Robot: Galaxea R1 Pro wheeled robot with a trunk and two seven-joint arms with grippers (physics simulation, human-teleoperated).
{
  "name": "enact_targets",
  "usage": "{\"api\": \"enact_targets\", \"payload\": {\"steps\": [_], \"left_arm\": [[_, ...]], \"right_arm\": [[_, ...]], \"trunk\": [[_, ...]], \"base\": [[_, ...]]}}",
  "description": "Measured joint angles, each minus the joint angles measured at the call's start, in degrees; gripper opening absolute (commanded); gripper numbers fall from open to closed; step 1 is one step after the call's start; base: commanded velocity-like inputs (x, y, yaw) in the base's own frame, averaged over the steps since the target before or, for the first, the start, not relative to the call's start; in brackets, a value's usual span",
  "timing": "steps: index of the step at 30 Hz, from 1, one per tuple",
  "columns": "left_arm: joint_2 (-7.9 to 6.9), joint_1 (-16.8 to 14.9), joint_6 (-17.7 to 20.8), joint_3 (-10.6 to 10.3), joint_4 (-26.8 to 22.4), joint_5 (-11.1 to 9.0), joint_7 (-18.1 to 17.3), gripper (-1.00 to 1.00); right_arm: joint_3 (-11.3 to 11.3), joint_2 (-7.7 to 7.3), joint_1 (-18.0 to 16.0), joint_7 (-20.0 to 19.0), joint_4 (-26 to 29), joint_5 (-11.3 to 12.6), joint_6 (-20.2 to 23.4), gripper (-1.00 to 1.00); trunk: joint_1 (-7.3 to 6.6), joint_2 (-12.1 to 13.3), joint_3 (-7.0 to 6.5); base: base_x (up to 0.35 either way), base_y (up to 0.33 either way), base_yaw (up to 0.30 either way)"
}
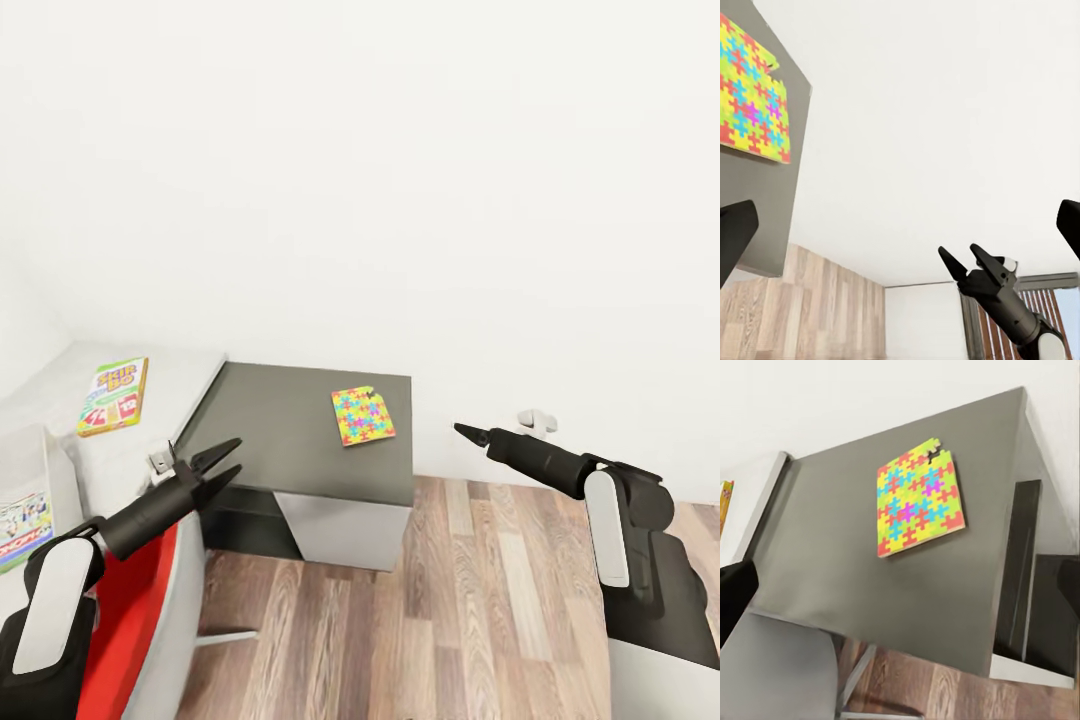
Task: Put all the toys in the child's room - the three board games (two on the bed and one on the table), the two jigsaw puzzles on the table, and the tennis ball on the table - inside the toy box on the table in the child's room.
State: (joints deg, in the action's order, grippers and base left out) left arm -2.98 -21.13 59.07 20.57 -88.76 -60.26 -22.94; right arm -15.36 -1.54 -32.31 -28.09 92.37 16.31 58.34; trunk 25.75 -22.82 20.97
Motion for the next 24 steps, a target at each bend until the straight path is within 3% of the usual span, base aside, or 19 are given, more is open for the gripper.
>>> {"api": "enact_targets", "payload": {"steps": [24], "left_arm": [[-0.08, 0.0, 0.0, -0.1, 0.1, 0.2, 0.6, 1.0]], "right_arm": [[-0.1, 0.09, -0.6, 0.5, -0.8, -0.4, 1.4, 1.0]], "trunk": [[0.0, 0.0, 0.0]], "base": [[0.0, 0.0, -0.287]]}}
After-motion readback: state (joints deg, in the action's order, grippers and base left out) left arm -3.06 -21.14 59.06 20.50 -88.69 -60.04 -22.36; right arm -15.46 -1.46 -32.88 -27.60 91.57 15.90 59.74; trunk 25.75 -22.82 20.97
